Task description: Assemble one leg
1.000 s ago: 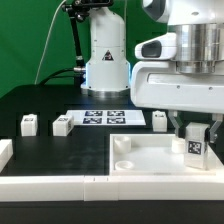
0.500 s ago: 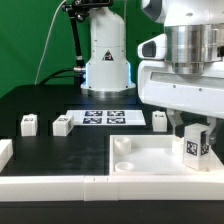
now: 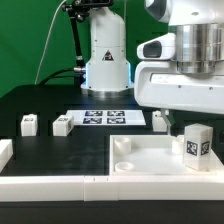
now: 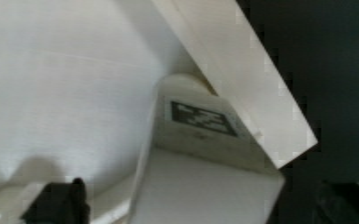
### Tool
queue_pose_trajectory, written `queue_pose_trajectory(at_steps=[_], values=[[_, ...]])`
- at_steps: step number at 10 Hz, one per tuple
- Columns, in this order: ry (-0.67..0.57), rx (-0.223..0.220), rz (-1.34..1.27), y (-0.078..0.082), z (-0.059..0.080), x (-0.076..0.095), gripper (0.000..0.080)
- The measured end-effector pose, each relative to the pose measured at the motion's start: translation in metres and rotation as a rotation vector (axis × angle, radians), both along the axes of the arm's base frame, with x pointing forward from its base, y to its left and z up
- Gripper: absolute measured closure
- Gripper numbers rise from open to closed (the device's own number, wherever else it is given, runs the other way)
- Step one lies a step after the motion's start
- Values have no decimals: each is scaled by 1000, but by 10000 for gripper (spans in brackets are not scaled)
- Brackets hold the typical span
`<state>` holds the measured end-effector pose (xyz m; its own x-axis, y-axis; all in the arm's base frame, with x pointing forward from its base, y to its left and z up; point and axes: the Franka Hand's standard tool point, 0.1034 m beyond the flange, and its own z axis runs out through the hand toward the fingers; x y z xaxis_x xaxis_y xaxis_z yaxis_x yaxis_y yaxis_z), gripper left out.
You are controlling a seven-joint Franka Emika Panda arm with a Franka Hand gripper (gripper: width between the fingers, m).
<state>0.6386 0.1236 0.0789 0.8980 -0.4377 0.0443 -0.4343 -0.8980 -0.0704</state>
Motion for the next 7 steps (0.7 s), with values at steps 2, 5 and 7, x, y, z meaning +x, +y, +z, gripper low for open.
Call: queue_pose_trajectory(at_steps=[2, 5, 7], values=[[-10, -15, 245, 3, 0, -1, 151], [-35, -42, 531, 3, 0, 1, 150], [-53, -59, 655, 4, 1, 3, 150]])
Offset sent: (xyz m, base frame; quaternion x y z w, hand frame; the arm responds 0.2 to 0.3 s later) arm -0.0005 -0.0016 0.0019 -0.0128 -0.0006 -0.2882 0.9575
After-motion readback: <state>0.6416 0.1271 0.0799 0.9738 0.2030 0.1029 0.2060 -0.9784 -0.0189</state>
